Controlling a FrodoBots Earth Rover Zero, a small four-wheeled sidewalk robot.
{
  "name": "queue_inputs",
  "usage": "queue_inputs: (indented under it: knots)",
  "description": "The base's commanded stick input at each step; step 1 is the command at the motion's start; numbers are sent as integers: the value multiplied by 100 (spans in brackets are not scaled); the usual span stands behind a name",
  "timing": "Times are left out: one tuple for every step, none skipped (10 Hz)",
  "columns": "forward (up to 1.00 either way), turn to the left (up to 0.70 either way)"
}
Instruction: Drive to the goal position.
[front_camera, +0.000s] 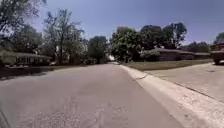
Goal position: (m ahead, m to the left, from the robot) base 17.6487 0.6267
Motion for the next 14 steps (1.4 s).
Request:
queue_inputs:
  knots:
    - [70,0]
    - [70,0]
    - [70,0]
    - [70,0]
    - [70,0]
    - [70,0]
    - [70,0]
    - [70,0]
    - [70,0]
    - [70,0]
    - [70,0]
    - [70,0]
    - [70,0]
    - [70,0]
